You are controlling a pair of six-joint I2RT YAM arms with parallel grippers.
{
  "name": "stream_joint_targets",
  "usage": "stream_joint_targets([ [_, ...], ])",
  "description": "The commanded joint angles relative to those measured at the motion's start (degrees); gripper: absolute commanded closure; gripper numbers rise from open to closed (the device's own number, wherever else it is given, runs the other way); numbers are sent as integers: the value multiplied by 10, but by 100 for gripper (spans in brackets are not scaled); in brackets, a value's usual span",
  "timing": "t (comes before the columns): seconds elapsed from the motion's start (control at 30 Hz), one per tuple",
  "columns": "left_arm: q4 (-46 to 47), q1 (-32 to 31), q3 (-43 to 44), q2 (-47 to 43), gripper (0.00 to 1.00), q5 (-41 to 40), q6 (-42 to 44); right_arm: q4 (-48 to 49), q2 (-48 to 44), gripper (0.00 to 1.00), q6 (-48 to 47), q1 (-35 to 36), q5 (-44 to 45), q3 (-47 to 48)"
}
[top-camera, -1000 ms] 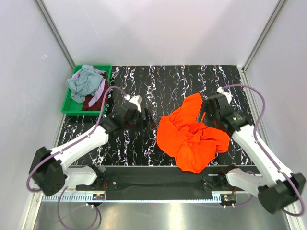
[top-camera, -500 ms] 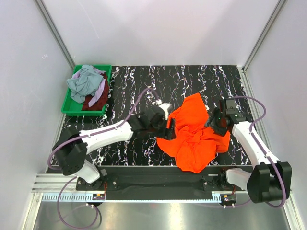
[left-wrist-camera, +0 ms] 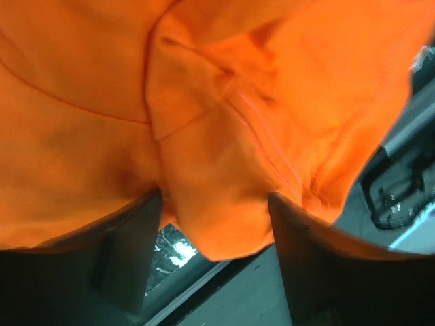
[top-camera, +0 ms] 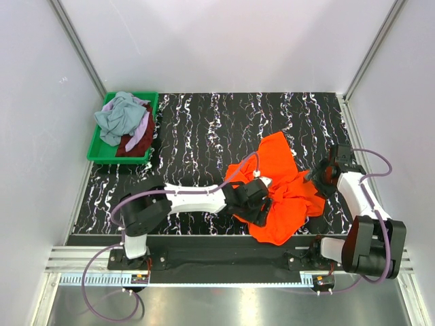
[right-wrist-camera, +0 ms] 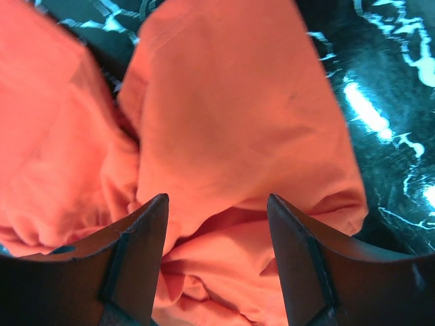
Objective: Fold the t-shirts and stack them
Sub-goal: Move the tshirt to the center of the board
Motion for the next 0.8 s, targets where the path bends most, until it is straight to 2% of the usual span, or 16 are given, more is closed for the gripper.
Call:
stream_joint_targets([
  [0.0,6,7,25,3,48,-42,-26,37,8,33,11,-13,-2,-10],
  [0.1,-14,36,8,-42,89,-79,-31,52,17,33,11,-13,-13,-10],
  [0.13,-12,50,-8,-63,97,-80,-30,56,19,34,8,-13,-19,-9],
  [0.17,-7,90,-41,-107,100,-80,-30,58,19,34,6,-13,-21,-7],
  [0.23,8,139,-79,-150,100,-65,-28,59,18,35,5,-13,-27,-2],
  [0.27,12,189,-110,-182,100,-56,-26,59,18,35,5,-13,-30,0],
  [0.37,-7,265,-138,-224,100,-43,-18,57,19,36,0,-13,-42,3],
  [0.53,-30,280,-200,-269,100,-50,-36,59,28,36,-28,-13,-55,5],
  [0.63,-27,287,-256,-297,100,-57,-64,66,47,37,-61,-10,-96,22],
  [0.77,-15,307,-305,-333,100,-65,-83,94,61,38,-74,25,-109,50],
])
